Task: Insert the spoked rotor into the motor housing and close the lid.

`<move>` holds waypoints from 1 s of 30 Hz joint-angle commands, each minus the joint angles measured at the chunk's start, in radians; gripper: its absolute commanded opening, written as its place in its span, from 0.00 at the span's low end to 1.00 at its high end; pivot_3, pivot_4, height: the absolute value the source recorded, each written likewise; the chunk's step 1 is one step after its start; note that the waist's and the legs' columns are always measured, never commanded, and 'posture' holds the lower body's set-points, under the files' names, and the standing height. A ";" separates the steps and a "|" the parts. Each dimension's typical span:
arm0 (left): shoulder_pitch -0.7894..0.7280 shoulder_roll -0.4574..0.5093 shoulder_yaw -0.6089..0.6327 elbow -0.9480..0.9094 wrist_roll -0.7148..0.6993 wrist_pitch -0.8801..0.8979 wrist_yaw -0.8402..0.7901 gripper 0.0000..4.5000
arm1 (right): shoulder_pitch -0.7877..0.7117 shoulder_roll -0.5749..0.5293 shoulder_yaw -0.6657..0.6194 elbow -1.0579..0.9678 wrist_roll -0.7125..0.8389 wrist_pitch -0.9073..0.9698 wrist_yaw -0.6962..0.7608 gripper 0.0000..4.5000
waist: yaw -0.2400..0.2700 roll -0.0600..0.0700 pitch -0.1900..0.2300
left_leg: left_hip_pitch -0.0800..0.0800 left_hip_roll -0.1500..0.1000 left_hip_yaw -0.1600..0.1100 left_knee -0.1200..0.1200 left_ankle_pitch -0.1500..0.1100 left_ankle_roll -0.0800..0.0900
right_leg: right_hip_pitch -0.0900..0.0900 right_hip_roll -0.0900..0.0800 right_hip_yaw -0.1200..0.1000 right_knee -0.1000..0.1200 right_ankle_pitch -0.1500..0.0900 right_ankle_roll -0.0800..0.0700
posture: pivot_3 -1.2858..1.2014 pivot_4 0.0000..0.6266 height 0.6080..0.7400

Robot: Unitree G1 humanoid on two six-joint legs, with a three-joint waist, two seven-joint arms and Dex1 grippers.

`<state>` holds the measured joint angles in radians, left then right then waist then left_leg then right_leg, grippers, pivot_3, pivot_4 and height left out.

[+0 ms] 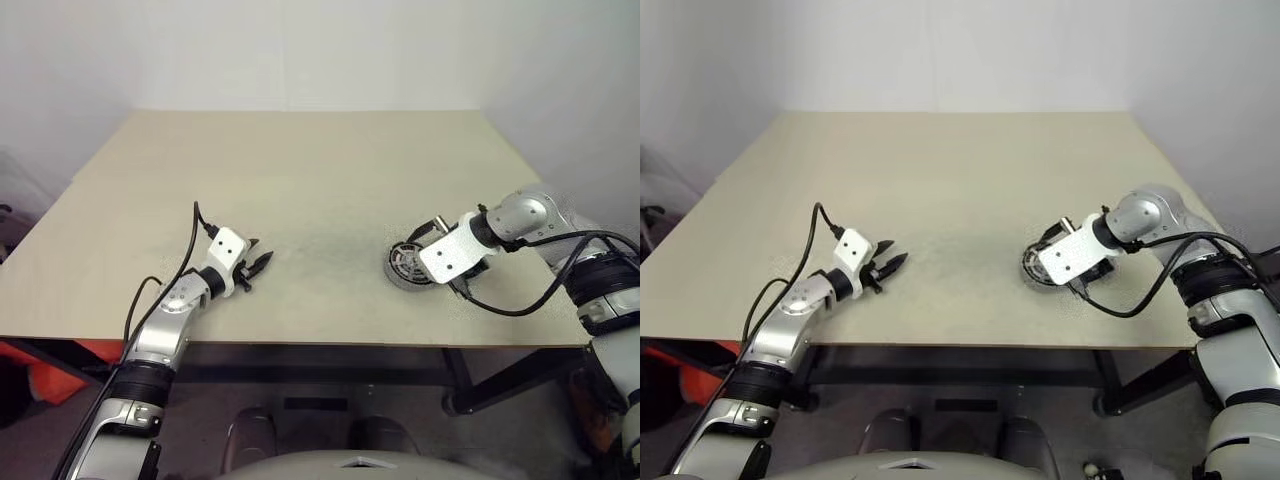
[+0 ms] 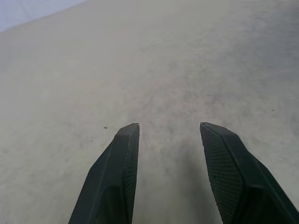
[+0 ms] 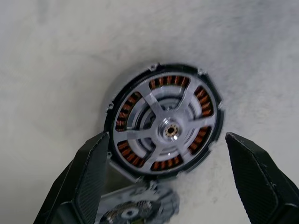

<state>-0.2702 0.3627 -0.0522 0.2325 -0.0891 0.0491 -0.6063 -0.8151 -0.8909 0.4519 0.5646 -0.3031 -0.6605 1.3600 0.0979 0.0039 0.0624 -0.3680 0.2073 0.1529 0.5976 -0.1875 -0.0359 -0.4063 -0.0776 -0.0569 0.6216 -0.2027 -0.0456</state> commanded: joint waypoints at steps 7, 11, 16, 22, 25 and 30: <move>0.005 0.000 0.005 -0.026 -0.001 -0.020 0.005 0.49 | -0.031 -0.041 0.001 0.052 -0.040 -0.066 0.022 1.00 | -0.006 0.000 0.000 | 0.000 0.000 0.000 0.000 0.000 0.000 | 0.000 0.001 0.000 0.000 0.000 0.000 | 0.52 0.00 1.00; 0.004 -0.004 0.004 -0.023 0.000 -0.020 0.007 0.49 | -0.026 -0.027 0.005 0.054 -0.039 -0.064 0.027 1.00 | -0.005 0.000 0.000 | 0.001 0.000 0.000 0.000 0.000 0.000 | 0.000 0.001 0.000 0.000 0.000 0.000 | 0.52 0.00 1.00; 0.002 -0.004 0.004 -0.022 0.001 -0.021 0.007 0.49 | -0.024 0.006 0.020 0.083 -0.062 -0.055 0.012 1.00 | -0.005 0.000 0.000 | 0.000 0.000 0.000 0.001 0.000 0.000 | 0.000 0.001 0.000 0.000 0.000 0.000 | 0.52 0.00 1.00; 0.009 0.005 0.011 -0.028 -0.001 -0.019 0.006 0.49 | -0.025 0.012 0.033 0.114 -0.086 -0.085 -0.002 0.86 | -0.004 0.000 0.000 | 0.000 0.000 0.000 0.001 0.000 0.000 | 0.000 0.001 0.000 0.000 0.000 0.000 | 0.52 0.00 1.00; 0.015 0.006 0.013 -0.032 -0.002 -0.018 0.007 0.49 | -0.027 0.009 0.031 0.116 -0.086 -0.095 -0.011 0.80 | -0.004 0.000 0.000 | 0.000 0.000 0.000 0.001 0.000 0.000 | 0.000 0.001 0.000 0.000 0.000 0.000 | 0.52 0.00 1.00; 0.019 0.004 0.010 -0.033 -0.002 -0.016 0.008 0.49 | -0.034 0.008 0.020 0.110 -0.082 -0.099 -0.022 0.80 | -0.005 0.000 0.000 | 0.001 0.000 0.000 0.001 0.000 0.000 | 0.000 0.001 0.000 0.000 0.000 0.000 | 0.52 0.00 1.00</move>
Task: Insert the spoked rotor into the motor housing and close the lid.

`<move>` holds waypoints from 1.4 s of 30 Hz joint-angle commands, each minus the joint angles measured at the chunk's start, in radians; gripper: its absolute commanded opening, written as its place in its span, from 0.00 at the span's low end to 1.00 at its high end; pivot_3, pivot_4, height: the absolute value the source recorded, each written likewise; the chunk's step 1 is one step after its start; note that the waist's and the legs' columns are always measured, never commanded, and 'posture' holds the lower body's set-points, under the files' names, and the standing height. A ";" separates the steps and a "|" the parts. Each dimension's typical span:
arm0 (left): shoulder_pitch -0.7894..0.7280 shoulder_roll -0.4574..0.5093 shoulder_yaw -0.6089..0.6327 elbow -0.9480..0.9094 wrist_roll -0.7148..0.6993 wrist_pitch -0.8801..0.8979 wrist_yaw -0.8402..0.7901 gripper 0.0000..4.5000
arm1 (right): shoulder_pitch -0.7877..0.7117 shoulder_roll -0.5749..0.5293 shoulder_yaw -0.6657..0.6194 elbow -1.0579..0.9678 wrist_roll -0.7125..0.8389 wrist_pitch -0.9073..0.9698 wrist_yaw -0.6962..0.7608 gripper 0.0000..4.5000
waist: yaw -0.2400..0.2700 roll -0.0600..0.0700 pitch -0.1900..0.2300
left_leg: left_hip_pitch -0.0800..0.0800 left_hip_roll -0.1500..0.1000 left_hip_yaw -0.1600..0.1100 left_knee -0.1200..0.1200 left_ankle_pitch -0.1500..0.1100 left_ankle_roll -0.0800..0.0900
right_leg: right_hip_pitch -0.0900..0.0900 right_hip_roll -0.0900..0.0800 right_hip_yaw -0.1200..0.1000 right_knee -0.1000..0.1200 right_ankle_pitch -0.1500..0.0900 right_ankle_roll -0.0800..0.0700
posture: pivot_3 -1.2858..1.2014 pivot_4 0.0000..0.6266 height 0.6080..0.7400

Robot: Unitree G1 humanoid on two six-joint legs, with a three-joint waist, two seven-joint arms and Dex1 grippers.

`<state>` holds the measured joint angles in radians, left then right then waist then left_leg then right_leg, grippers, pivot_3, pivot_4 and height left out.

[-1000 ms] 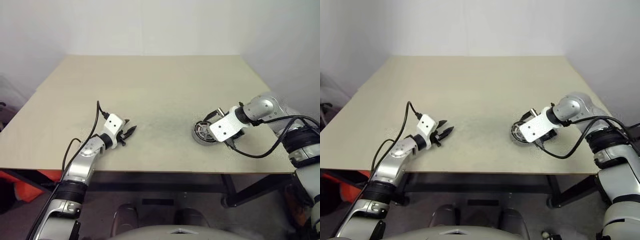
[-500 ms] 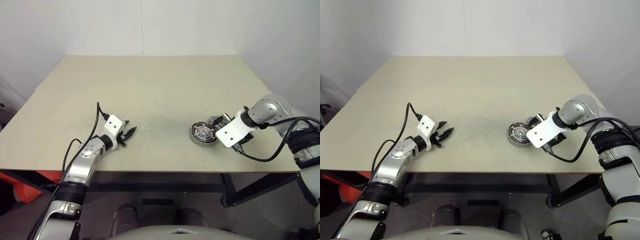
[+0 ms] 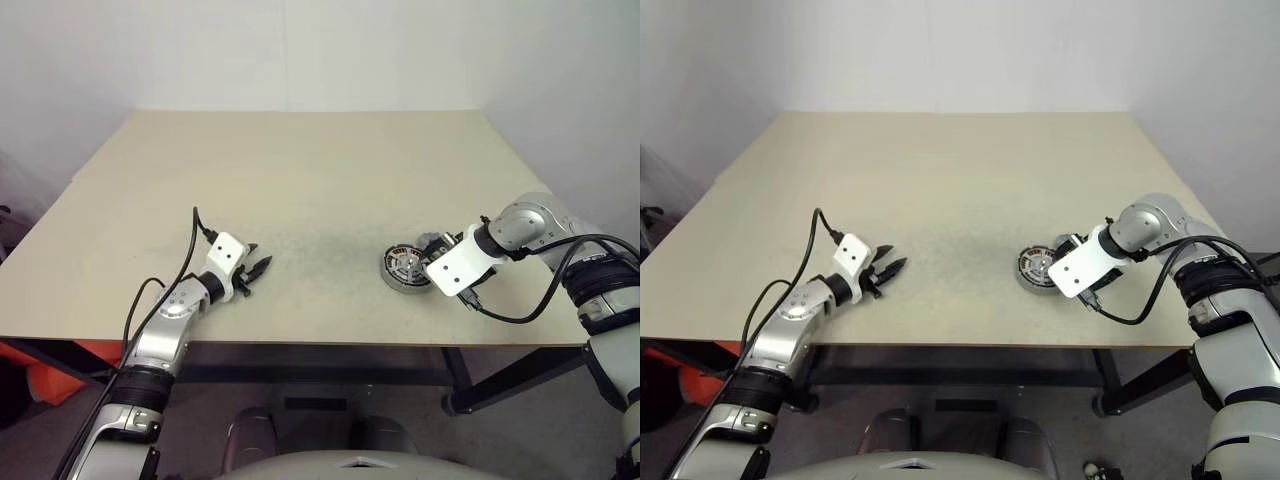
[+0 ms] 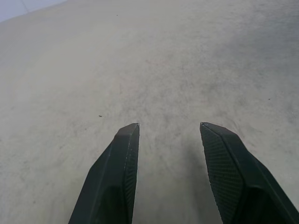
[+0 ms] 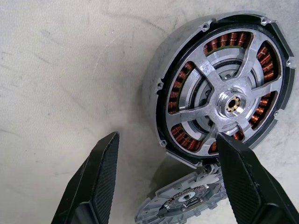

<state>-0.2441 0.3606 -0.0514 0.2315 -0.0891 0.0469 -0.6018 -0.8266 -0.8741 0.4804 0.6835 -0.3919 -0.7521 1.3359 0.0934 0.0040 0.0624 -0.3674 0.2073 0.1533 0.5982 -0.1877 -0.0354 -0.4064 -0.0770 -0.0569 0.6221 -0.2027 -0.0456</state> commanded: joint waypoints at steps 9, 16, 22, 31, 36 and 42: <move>-0.008 0.010 0.010 -0.031 -0.003 -0.013 -0.001 0.49 | -0.004 -0.028 -0.021 -0.025 0.024 0.008 0.008 0.80 | 0.000 0.000 0.000 | 0.000 0.000 0.000 0.000 0.000 0.000 | 0.000 0.000 0.000 0.000 0.000 0.000 | 0.52 0.00 1.00; -0.006 0.011 0.008 -0.027 -0.004 -0.012 -0.003 0.49 | 0.022 -0.047 -0.028 -0.061 0.043 0.029 0.018 0.80 | 0.000 0.000 0.000 | 0.000 0.000 0.000 0.000 0.000 0.000 | 0.000 0.000 0.000 0.000 0.000 0.000 | 0.52 0.00 1.00; -0.011 0.011 0.007 -0.022 -0.003 -0.015 -0.006 0.49 | 0.052 -0.043 -0.019 -0.097 0.051 0.045 0.027 0.80 | 0.000 0.000 0.000 | 0.000 0.000 0.000 0.000 0.000 0.000 | 0.000 0.000 0.000 0.000 0.000 0.000 | 0.52 0.00 1.00; -0.008 0.013 0.011 -0.029 -0.002 -0.012 -0.002 0.49 | 0.030 -0.003 0.007 -0.050 0.003 0.040 -0.007 0.44 | -0.001 -0.001 -0.001 | 0.001 0.000 0.000 0.000 0.000 0.000 | 0.001 0.000 0.000 0.000 -0.001 0.002 | 0.52 0.00 1.00; -0.002 0.013 0.013 -0.035 -0.004 -0.010 0.002 0.49 | 0.006 0.010 0.009 -0.013 -0.030 0.023 -0.046 0.29 | -0.002 -0.002 -0.001 | 0.001 0.000 0.000 0.000 0.000 0.000 | 0.001 0.000 0.000 0.000 -0.001 0.001 | 0.52 0.00 1.00; -0.004 0.011 0.013 -0.033 -0.004 -0.012 0.005 0.49 | -0.014 0.015 0.004 0.018 -0.052 0.013 -0.077 0.15 | -0.014 -0.002 -0.001 | 0.003 0.000 0.000 0.000 0.000 0.000 | 0.002 0.000 0.000 0.000 -0.003 0.005 | 0.52 0.00 1.00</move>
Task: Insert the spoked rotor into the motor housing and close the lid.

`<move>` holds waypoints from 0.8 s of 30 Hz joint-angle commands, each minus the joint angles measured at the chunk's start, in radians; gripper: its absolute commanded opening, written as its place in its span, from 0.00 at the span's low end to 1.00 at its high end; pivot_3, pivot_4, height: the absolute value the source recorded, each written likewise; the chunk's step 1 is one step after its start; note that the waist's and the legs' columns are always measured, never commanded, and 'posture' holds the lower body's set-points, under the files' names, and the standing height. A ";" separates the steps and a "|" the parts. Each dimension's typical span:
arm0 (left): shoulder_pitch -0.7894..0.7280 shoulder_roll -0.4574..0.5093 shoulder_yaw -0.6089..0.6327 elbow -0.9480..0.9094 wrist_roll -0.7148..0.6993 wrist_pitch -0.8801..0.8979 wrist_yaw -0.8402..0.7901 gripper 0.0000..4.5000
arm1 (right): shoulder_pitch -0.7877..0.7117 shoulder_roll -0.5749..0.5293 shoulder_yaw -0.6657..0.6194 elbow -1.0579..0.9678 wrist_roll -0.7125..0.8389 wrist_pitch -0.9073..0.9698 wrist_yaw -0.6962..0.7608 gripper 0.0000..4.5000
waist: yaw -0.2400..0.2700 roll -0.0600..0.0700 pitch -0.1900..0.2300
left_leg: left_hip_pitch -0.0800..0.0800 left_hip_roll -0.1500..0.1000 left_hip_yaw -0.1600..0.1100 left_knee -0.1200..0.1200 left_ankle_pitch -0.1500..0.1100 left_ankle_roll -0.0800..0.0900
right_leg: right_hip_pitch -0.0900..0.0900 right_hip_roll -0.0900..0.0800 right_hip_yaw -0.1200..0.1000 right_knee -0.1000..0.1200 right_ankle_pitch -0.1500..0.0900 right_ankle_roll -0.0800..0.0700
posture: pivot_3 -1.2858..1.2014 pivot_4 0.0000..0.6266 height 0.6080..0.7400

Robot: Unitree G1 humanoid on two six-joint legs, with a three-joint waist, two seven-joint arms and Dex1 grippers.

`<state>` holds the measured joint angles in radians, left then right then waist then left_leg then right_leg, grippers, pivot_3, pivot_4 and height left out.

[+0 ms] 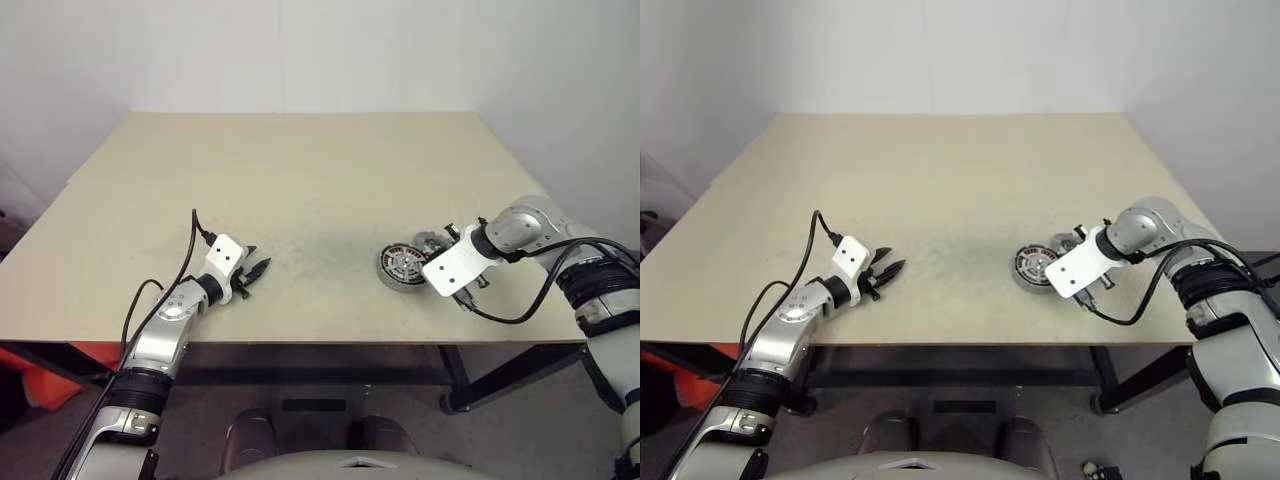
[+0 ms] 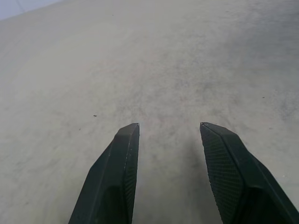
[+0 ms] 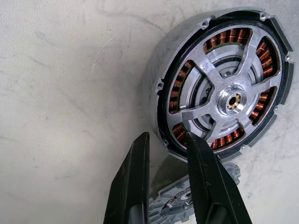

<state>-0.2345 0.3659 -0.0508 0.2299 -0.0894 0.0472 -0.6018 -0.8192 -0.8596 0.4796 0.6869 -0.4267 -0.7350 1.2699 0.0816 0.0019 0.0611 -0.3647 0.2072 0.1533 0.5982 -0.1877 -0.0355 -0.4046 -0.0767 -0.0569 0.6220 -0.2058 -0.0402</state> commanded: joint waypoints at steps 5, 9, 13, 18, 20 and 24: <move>-0.017 0.005 0.012 -0.025 -0.002 -0.015 0.006 0.49 | -0.026 0.001 0.002 0.017 -0.018 -0.012 -0.033 0.00 | -0.010 0.000 0.000 | 0.000 0.000 0.000 0.000 0.000 0.000 | 0.001 0.000 0.000 0.000 -0.001 0.001 | 0.52 0.00 1.00; -0.021 0.004 0.011 -0.018 -0.001 -0.018 0.006 0.49 | -0.025 0.006 -0.007 0.017 -0.011 -0.010 -0.049 0.00 | -0.011 -0.001 0.000 | -0.001 0.000 0.000 0.000 0.000 0.000 | 0.001 0.000 0.000 0.000 0.003 -0.004 | 0.52 0.00 1.00; -0.017 0.001 0.009 -0.018 0.000 -0.020 0.008 0.49 | -0.009 0.032 -0.048 -0.023 0.062 0.107 -0.028 0.00 | -0.014 -0.001 0.000 | -0.001 0.000 0.000 0.000 0.000 0.000 | 0.000 0.000 0.000 0.000 0.003 -0.005 | 0.52 0.00 1.00; -0.015 -0.004 0.009 -0.019 0.000 -0.020 0.014 0.49 | 0.023 0.119 -0.134 -0.198 0.215 0.476 0.042 0.00 | -0.023 0.001 0.001 | -0.001 0.000 0.000 0.000 0.000 0.000 | 0.000 0.002 0.000 0.000 0.002 -0.003 | 0.52 0.00 1.00; -0.015 -0.006 0.009 -0.019 0.001 -0.020 0.016 0.49 | 0.023 0.134 -0.136 -0.243 0.217 0.519 0.038 0.00 | -0.022 0.002 0.001 | -0.002 0.000 0.000 0.000 0.000 0.000 | -0.003 0.002 0.000 0.001 0.003 -0.005 | 0.52 0.00 1.00; -0.013 -0.005 0.014 -0.019 0.001 -0.021 0.018 0.49 | 0.009 0.154 -0.118 -0.287 0.202 0.523 0.008 0.00 | -0.010 0.001 0.001 | -0.003 0.000 -0.001 0.000 0.000 0.000 | -0.003 0.001 0.000 0.000 0.004 -0.006 | 0.52 0.00 1.00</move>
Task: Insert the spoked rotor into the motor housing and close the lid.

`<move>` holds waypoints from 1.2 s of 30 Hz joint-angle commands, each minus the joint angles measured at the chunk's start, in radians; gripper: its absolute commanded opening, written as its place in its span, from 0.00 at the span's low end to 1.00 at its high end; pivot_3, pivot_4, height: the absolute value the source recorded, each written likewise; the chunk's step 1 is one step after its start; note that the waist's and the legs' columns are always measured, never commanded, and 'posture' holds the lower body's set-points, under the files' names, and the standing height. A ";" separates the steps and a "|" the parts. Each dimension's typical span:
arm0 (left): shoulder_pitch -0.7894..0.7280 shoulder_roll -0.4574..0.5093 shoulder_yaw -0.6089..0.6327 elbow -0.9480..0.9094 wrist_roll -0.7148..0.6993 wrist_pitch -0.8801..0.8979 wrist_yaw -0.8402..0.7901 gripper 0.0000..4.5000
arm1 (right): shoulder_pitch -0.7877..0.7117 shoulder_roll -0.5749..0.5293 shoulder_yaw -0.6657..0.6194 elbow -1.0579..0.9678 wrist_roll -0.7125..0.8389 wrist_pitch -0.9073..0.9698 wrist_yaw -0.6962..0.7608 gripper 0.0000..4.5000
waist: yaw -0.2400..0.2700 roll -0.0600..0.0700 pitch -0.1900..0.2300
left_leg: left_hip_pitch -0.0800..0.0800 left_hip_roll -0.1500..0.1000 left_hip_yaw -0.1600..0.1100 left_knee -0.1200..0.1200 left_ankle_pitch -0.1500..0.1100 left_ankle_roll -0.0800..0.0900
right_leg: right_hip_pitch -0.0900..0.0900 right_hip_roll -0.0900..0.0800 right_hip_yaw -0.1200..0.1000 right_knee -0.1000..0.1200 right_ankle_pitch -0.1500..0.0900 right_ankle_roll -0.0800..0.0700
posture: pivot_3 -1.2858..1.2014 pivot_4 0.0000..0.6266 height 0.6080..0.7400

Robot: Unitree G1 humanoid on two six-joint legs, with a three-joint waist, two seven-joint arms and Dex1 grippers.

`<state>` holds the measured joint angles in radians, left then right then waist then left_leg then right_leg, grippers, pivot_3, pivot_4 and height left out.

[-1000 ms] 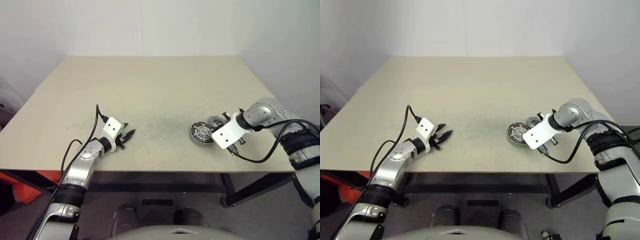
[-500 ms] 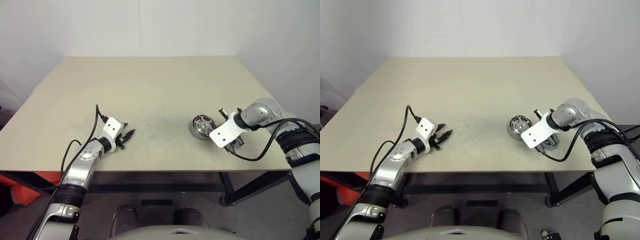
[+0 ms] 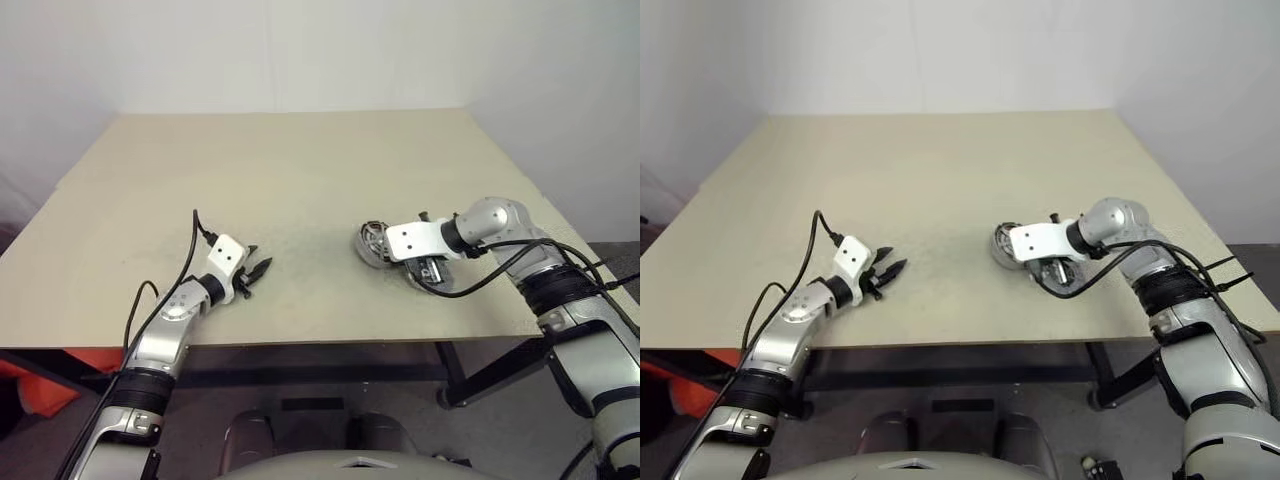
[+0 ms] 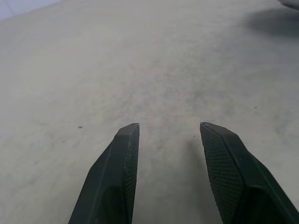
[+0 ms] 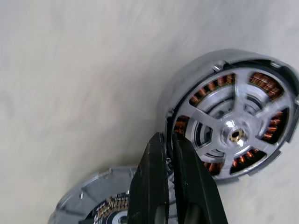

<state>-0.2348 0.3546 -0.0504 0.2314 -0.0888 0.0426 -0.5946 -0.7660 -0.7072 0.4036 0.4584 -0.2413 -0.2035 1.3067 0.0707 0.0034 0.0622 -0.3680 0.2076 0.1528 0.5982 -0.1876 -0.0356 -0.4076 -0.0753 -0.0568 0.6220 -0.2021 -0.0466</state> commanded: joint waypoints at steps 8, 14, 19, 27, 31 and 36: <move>0.002 0.014 0.024 -0.037 -0.002 -0.012 0.022 0.49 | -0.109 0.071 0.056 0.017 -0.117 -0.190 -0.127 0.00 | 0.005 0.000 0.000 | -0.002 0.000 0.000 -0.001 -0.001 0.002 | -0.001 -0.002 0.000 -0.003 0.000 0.000 | 0.52 0.00 1.00; 0.022 0.021 0.035 -0.056 -0.006 -0.007 0.034 0.49 | -0.187 0.127 0.132 0.133 -0.218 -0.337 -0.198 0.00 | -0.001 0.000 0.000 | -0.001 0.000 0.000 -0.001 -0.001 0.001 | -0.001 -0.001 0.000 -0.002 0.000 0.000 | 0.52 0.00 1.00; 0.043 0.022 0.041 -0.075 -0.008 -0.003 0.046 0.49 | -0.272 0.154 0.192 0.255 -0.334 -0.448 -0.310 0.00 | -0.002 0.000 0.000 | -0.002 0.000 0.000 -0.001 -0.001 0.001 | -0.001 -0.001 0.000 -0.002 0.000 0.000 | 0.52 0.00 1.00; 0.057 0.018 0.039 -0.092 -0.009 0.005 0.054 0.49 | -0.374 0.206 0.243 0.372 -0.434 -0.565 -0.426 0.00 | -0.003 0.000 0.001 | -0.002 0.000 0.000 -0.001 -0.001 0.001 | -0.001 -0.001 0.000 -0.002 0.000 0.000 | 0.52 0.00 1.00; 0.052 0.019 0.038 -0.089 -0.009 0.008 0.054 0.49 | -0.382 0.223 0.268 0.388 -0.455 -0.613 -0.435 0.00 | -0.003 0.000 0.001 | -0.002 0.000 0.000 -0.001 -0.001 0.001 | -0.001 -0.001 0.000 -0.002 0.000 0.000 | 0.52 0.00 1.00; 0.051 0.019 0.036 -0.089 -0.009 0.009 0.055 0.49 | -0.378 0.245 0.277 0.387 -0.463 -0.631 -0.437 0.00 | -0.003 0.000 0.001 | -0.002 0.000 0.000 -0.001 -0.001 0.001 | -0.001 -0.001 0.000 -0.002 0.000 0.000 | 0.52 0.00 1.00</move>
<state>-0.1737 0.3681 -0.0284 0.1801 -0.0914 0.0531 -0.5442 -1.0896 -0.4669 0.6979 0.8683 -0.7169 -0.8219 0.8925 0.0676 0.0036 0.0631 -0.3700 0.2074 0.1532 0.5970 -0.1888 -0.0347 -0.4091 -0.0761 -0.0567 0.6202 -0.2021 -0.0468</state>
